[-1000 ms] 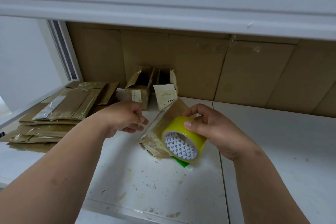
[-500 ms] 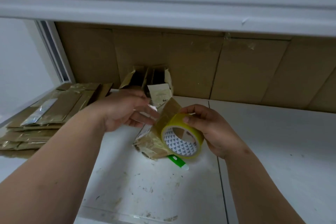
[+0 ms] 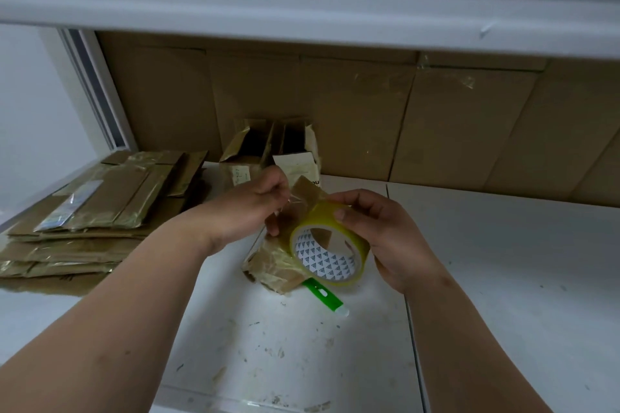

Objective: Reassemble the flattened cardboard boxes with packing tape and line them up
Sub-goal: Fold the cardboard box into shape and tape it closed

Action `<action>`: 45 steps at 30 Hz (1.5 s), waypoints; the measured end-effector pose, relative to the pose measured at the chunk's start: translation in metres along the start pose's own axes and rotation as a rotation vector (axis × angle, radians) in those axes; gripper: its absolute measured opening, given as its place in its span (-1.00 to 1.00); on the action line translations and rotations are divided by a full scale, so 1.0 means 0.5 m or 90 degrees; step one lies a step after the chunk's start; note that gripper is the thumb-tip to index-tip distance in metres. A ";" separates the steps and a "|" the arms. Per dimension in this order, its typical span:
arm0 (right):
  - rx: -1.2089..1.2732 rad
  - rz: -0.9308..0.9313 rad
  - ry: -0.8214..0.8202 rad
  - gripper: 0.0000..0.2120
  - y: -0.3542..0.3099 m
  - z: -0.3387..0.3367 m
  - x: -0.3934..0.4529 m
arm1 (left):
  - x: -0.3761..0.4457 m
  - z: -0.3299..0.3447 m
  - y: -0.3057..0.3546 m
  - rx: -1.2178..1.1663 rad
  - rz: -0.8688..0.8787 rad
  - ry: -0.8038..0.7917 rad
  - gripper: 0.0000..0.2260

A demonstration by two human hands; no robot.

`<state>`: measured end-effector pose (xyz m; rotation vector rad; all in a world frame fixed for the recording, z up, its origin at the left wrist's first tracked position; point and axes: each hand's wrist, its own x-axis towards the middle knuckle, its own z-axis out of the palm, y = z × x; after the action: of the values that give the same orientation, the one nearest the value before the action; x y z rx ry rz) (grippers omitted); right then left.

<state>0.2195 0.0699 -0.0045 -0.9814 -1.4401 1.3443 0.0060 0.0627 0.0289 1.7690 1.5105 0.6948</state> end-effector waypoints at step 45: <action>-0.428 0.079 -0.091 -0.83 -0.011 0.038 0.049 | -0.040 -0.041 -0.162 -0.483 -0.138 0.239 -0.86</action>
<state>0.1949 0.0874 0.0034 -1.4376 -2.0324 1.0367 -0.0626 0.0528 -0.0216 0.9236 1.3719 1.3243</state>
